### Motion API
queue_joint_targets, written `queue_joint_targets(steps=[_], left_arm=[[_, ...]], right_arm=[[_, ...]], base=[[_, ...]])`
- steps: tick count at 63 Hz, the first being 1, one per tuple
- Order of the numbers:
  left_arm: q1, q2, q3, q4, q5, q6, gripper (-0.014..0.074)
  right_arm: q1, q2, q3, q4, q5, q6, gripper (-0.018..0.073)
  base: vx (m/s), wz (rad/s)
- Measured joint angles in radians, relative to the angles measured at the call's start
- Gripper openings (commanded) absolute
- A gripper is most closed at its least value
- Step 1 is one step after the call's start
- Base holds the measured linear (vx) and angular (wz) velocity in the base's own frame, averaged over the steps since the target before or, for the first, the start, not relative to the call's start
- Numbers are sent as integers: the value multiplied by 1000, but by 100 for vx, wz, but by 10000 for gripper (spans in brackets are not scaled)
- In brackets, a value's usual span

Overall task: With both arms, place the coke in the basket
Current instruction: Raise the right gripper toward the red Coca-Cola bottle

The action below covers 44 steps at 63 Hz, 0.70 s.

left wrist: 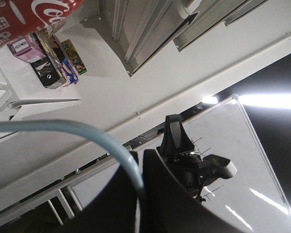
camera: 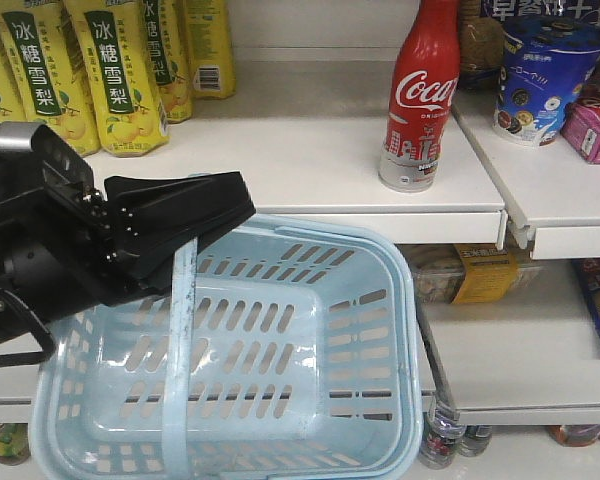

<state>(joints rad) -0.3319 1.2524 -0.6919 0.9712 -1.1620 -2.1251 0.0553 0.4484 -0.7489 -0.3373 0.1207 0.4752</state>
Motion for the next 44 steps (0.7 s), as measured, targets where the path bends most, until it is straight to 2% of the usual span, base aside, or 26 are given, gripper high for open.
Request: queue_joint_targets(steps=[5, 13, 17, 22, 27, 32, 36, 40, 44], left_arm=[[0, 0, 0, 0, 0, 0, -6], [0, 0, 0, 0, 0, 0, -6], [0, 0, 0, 0, 0, 0, -6], [0, 0, 0, 0, 0, 0, -6], [0, 0, 0, 0, 0, 0, -6], [0, 0, 0, 0, 0, 0, -6], [0, 0, 0, 0, 0, 0, -6], [0, 0, 0, 0, 0, 0, -6], [0, 0, 0, 0, 0, 0, -6]], right_arm=[[97, 77, -53, 1, 51, -60, -1], [312, 175, -117, 4, 158, -188, 18], [414, 215, -123, -4, 187, -244, 59], [491, 253, -123, -36, 197, -274, 147], [534, 295, -124, -84, 189, -285, 302], [542, 333, -124, -117, 167, -285, 480], [542, 371, -124, -131, 130, -284, 584], [542, 408, -129, -136, 88, -279, 638], [542, 455, -155, -137, 67, -270, 640]], base=[[0, 0], [0, 0], [0, 0], [0, 0], [0, 0], [0, 0], [0, 0], [0, 0], [0, 0]])
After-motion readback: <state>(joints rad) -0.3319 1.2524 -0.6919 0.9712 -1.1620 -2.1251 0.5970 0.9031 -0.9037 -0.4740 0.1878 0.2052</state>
